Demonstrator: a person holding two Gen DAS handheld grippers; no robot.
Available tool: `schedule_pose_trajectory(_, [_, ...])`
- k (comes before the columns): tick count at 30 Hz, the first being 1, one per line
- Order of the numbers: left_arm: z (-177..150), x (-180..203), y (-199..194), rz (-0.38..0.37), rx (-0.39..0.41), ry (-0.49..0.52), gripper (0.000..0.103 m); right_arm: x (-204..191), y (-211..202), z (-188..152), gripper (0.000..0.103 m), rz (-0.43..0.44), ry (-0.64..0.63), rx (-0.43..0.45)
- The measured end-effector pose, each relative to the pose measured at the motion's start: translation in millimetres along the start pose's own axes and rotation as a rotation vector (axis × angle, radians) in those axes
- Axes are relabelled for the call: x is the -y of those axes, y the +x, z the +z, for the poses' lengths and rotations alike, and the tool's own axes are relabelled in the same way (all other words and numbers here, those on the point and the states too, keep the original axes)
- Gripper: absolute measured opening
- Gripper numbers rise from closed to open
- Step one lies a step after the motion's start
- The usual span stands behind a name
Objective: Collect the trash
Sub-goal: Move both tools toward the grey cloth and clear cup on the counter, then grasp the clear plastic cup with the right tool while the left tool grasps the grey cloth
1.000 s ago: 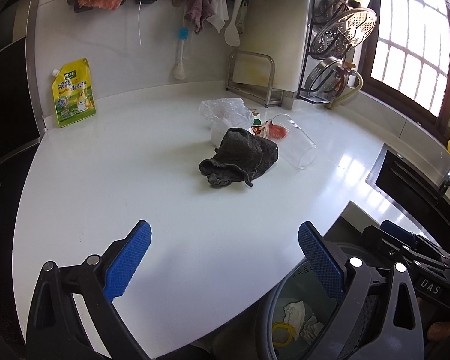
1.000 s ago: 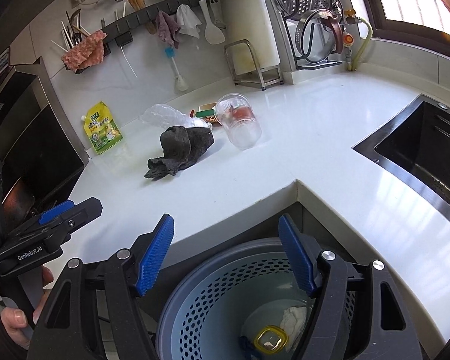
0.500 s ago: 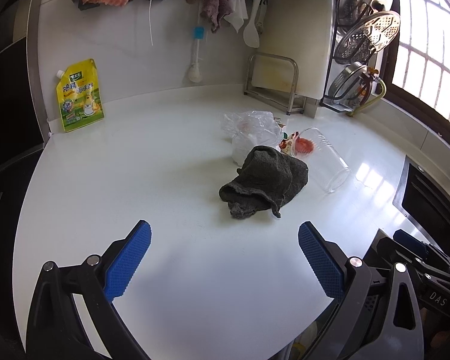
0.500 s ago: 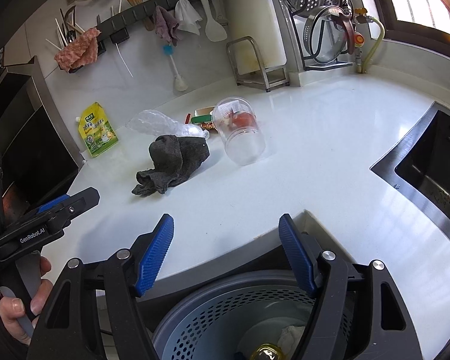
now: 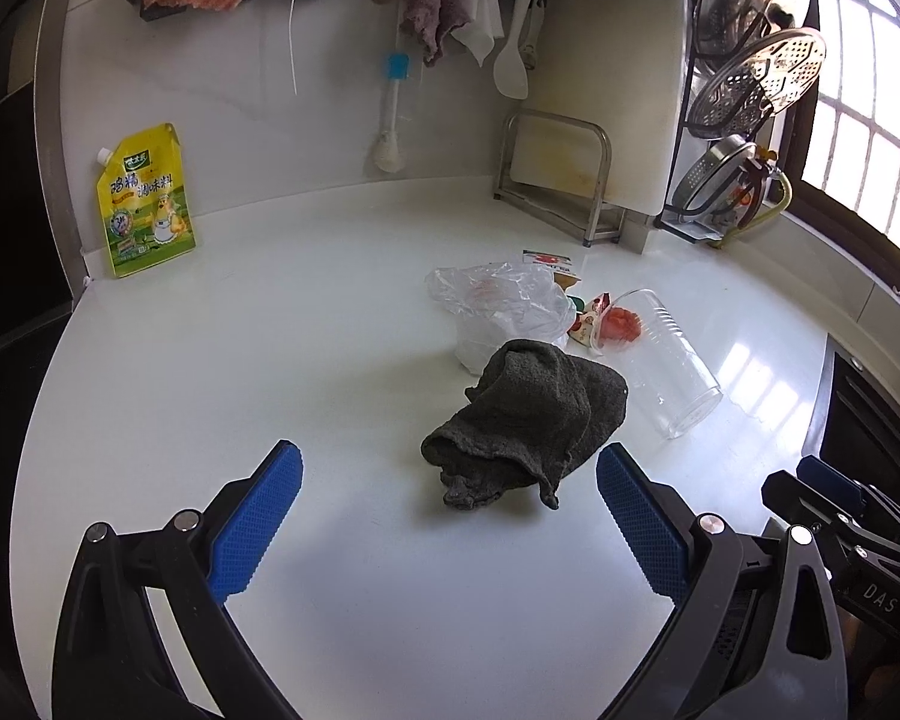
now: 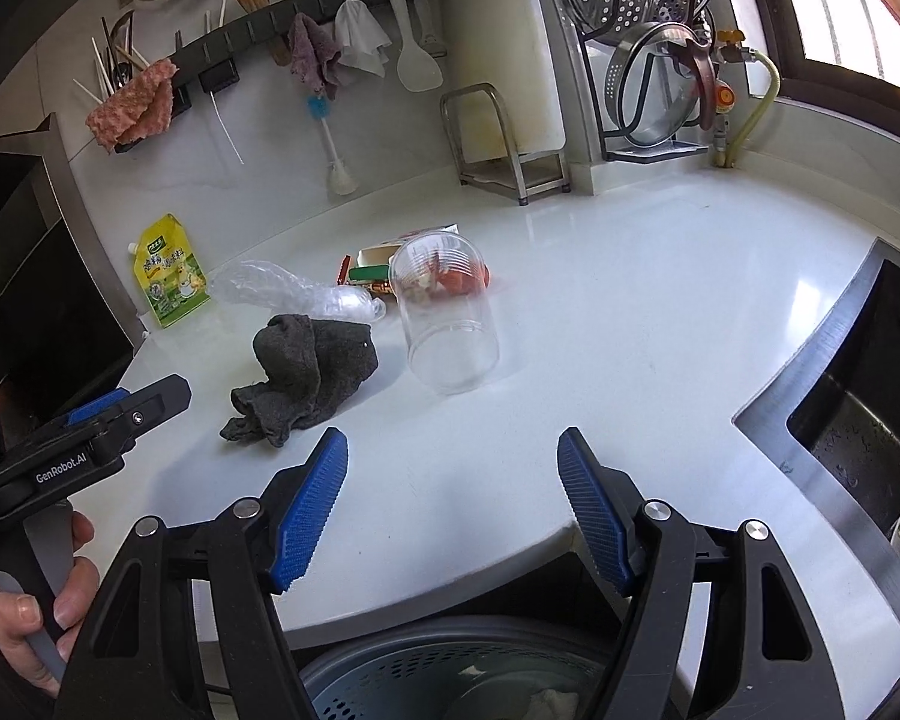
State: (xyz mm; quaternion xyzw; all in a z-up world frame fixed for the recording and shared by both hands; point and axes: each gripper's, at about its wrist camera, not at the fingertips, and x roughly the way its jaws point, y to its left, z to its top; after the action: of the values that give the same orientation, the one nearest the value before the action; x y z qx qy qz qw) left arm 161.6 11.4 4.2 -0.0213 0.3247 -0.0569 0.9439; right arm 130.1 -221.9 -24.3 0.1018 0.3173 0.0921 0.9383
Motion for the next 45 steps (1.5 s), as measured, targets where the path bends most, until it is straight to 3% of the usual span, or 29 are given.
schedule_pose_trajectory(19, [16.5,-3.3,38.9,-0.004,-0.083,-0.032,0.097,-11.2,73.9,61.1,0.069,-0.012,-0.082,-0.110])
schedule_pose_trajectory(38, [17.7,-5.5,46.9,-0.003,-0.099,-0.033,0.097,-16.2,120.1,73.6,0.069,-0.045,-0.098,-0.193])
schedule_pose_trajectory(41, [17.3,-2.9,48.4,-0.008,-0.103,-0.024,0.097,-16.4,120.5,73.2,0.053,-0.042,-0.103,-0.194])
schedule_pose_trajectory(45, [16.7,-0.7,50.6,-0.030,-0.117,-0.031,0.097,-14.3,115.6,71.1,0.049,-0.027,-0.094,-0.182])
